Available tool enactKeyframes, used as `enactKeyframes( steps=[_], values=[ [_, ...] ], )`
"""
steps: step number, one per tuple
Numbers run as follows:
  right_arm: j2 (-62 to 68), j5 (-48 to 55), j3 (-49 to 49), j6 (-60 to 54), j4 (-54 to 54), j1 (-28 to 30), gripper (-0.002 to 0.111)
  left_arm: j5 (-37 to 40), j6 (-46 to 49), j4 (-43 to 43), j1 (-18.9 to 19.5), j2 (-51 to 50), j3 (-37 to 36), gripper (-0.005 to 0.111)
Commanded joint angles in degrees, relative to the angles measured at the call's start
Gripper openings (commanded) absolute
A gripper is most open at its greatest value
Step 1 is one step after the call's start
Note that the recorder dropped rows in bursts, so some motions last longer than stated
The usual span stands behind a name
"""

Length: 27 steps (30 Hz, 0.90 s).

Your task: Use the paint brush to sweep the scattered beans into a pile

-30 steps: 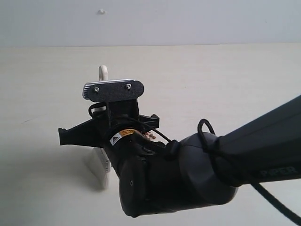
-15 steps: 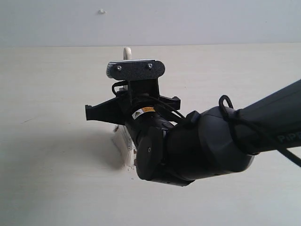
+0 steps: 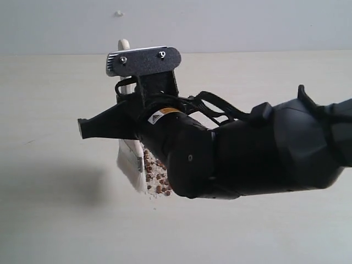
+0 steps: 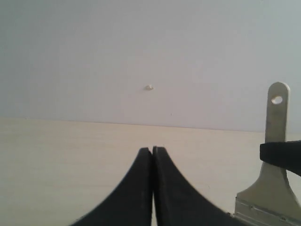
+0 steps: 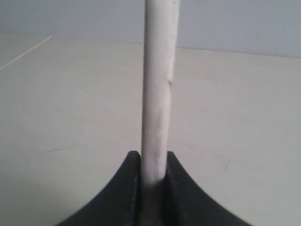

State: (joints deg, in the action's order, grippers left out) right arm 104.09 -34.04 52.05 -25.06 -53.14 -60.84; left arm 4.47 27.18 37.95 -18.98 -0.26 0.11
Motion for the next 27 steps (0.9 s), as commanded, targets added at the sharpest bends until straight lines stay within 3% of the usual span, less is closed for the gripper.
enactKeyframes(
  steps=[1,4,9,12,17,22,27],
  values=[
    [-2.3,1.4,-3.7,-0.2,7.7,0.2,0.0,-0.1,-0.2,0.0,-0.4,0.3,-0.1,0.0],
    [-4.4,-2.0,-8.9,3.9,14.6,0.2,0.0,-0.1,-0.2,0.0,-0.4,0.3,-0.1,0.0],
    [-8.1,-15.0,-18.8,24.7,39.1,0.2,0.0,-0.1,-0.2,0.0,-0.4,0.3,-0.1,0.0],
    [-8.1,-20.2,-21.0,31.7,47.3,0.2,0.0,-0.1,-0.2,0.0,-0.4,0.3,-0.1,0.0],
    [-8.0,-20.5,-22.1,31.9,48.6,0.3,0.0,-0.1,-0.2,0.0,-0.4,0.3,-0.1,0.0],
    [-8.0,-19.1,-22.9,31.8,51.5,3.9,0.0,-0.1,-0.2,0.0,-0.4,0.3,-0.1,0.0],
    [-8.0,-19.0,-23.1,37.2,69.1,10.1,0.0,-0.1,-0.2,0.0,-0.4,0.3,-0.1,0.0]
  ],
)
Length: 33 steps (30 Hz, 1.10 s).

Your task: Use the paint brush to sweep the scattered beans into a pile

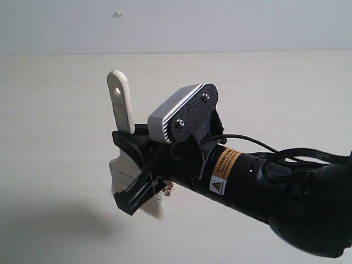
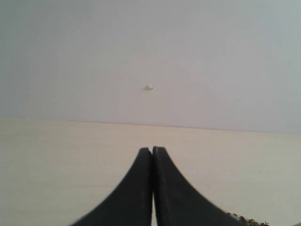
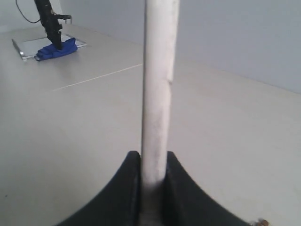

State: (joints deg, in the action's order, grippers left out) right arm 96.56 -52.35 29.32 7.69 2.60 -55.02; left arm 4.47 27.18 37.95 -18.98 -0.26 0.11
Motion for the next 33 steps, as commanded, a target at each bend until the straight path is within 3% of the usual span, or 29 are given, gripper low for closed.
enactKeyframes(
  steps=[1,7,16,33],
  values=[
    [-0.5,-1.0,-0.4,6.5,16.6,5.7,0.0,-0.1,-0.2,0.0,-0.4,0.3,-0.1,0.0],
    [-0.1,-5.3,-0.4,15.7,34.4,13.1,0.0,-0.1,-0.2,0.0,-0.4,0.3,-0.1,0.0],
    [7.9,-17.4,-0.3,19.6,42.1,21.9,0.0,-0.1,-0.2,0.0,-0.4,0.3,-0.1,0.0],
    [15.9,-11.8,9.6,29.2,50.0,23.9,0.0,-0.1,-0.2,0.0,-0.4,0.3,-0.1,0.0]
  ],
)
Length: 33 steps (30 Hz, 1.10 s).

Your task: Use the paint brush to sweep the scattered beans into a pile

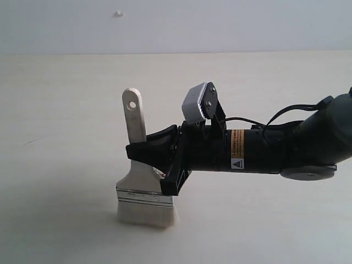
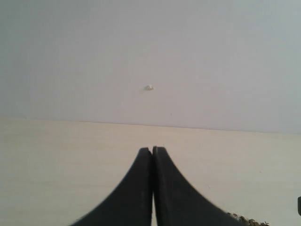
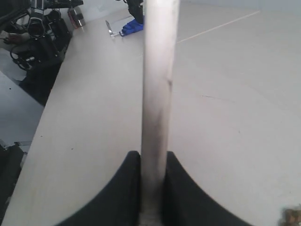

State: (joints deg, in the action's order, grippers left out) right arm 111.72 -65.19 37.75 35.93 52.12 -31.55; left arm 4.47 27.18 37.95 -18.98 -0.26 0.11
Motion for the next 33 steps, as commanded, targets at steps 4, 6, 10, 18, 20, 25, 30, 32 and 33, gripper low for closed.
enactKeyframes(
  steps=[4,6,10,18,20,25,30,32,33],
  values=[
    [1.0,1.7,1.3,0.2,0.1,0.4,0.0,-0.1,-0.2,0.0,-0.4,0.3,-0.1,0.0],
    [1.0,3.2,1.5,-0.5,0.0,0.4,0.0,-0.1,-0.2,0.0,-0.4,0.3,-0.1,0.0],
    [1.0,3.4,2.5,-2.3,-1.2,2.7,0.0,-0.1,-0.2,0.0,-0.4,0.3,-0.1,0.0],
    [1.1,5.4,8.9,-2.3,0.4,4.4,0.0,-0.1,-0.2,0.0,-0.4,0.3,-0.1,0.0],
    [1.1,5.1,10.2,-0.3,1.6,4.4,0.0,-0.1,-0.2,0.0,-0.4,0.3,-0.1,0.0],
    [-1.1,1.0,10.8,6.0,7.3,4.4,0.0,-0.1,-0.2,0.0,-0.4,0.3,-0.1,0.0],
    [-3.6,0.8,10.8,11.3,18.4,4.4,0.0,-0.1,-0.2,0.0,-0.4,0.3,-0.1,0.0],
    [-3.7,0.7,10.8,12.2,22.3,4.4,0.0,-0.1,-0.2,0.0,-0.4,0.3,-0.1,0.0],
    [-3.7,0.7,10.8,12.2,25.0,4.4,0.0,-0.1,-0.2,0.0,-0.4,0.3,-0.1,0.0]
  ],
)
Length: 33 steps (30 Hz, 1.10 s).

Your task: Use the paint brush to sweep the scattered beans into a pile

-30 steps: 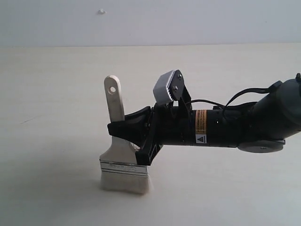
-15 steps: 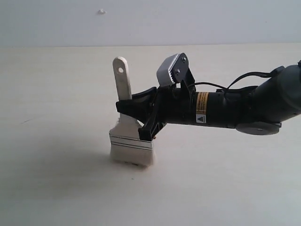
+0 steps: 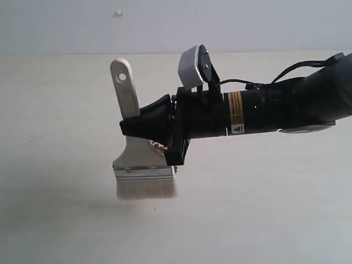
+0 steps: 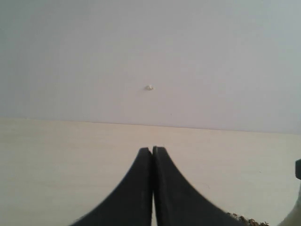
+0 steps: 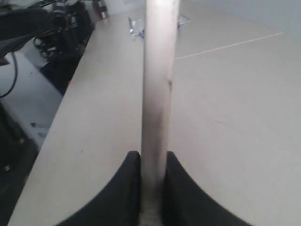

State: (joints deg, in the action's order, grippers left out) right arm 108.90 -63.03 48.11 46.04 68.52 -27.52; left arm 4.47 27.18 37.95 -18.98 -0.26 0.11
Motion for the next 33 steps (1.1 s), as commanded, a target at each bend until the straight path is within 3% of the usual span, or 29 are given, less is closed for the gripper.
enactKeyframes(
  steps=[1,15,33],
  values=[
    [-0.9,-1.3,0.5,2.3,10.6,0.3,0.0,-0.1,-0.2,0.0,-0.4,0.3,-0.1,0.0],
    [6.2,-3.9,0.3,-1.6,5.8,6.3,0.0,-0.1,-0.2,0.0,-0.4,0.3,-0.1,0.0],
    [10.9,-4.7,11.2,3.4,7.0,6.6,0.0,0.0,-0.2,0.0,-0.4,0.3,-0.1,0.0]
  ],
)
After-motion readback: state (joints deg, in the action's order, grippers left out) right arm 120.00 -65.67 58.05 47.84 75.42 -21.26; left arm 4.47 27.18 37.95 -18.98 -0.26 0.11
